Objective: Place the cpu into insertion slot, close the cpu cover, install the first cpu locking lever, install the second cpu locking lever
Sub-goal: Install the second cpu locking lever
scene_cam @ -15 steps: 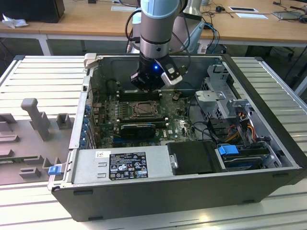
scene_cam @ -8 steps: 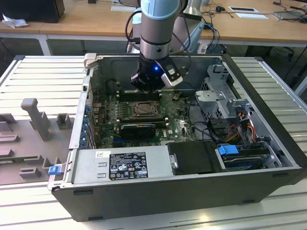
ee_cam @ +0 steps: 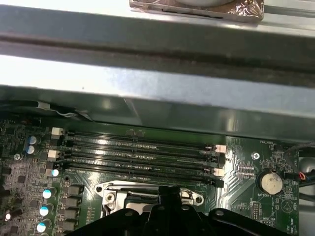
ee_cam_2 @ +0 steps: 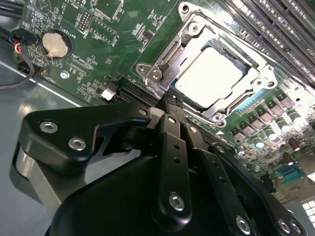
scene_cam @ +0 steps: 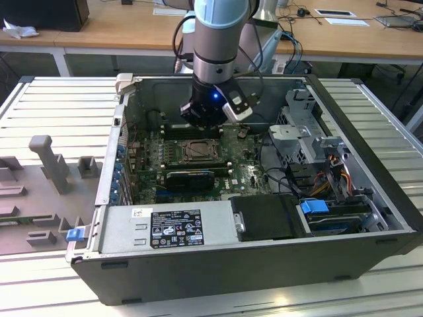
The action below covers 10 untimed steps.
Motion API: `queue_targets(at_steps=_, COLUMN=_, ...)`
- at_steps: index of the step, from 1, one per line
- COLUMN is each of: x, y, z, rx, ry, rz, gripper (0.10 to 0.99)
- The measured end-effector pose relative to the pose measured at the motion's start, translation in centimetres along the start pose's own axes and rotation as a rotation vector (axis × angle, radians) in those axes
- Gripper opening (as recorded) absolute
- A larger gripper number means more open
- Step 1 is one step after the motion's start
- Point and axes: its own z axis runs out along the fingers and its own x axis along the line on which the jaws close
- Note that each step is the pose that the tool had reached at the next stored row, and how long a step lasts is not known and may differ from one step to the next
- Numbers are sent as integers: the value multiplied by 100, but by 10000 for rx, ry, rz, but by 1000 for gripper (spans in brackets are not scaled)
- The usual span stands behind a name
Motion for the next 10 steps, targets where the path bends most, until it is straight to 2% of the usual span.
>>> queue_targets(at_steps=2, x=2, y=-19, z=-3, rx=-1, ry=0, rz=0, gripper=106)
queue_targets(at_steps=5, x=9, y=-92, z=-13, rx=-1, ry=0, rz=0, gripper=106)
queue_targets(at_steps=10, x=16, y=-147, z=-22, rx=-3, ry=0, rz=0, gripper=106)
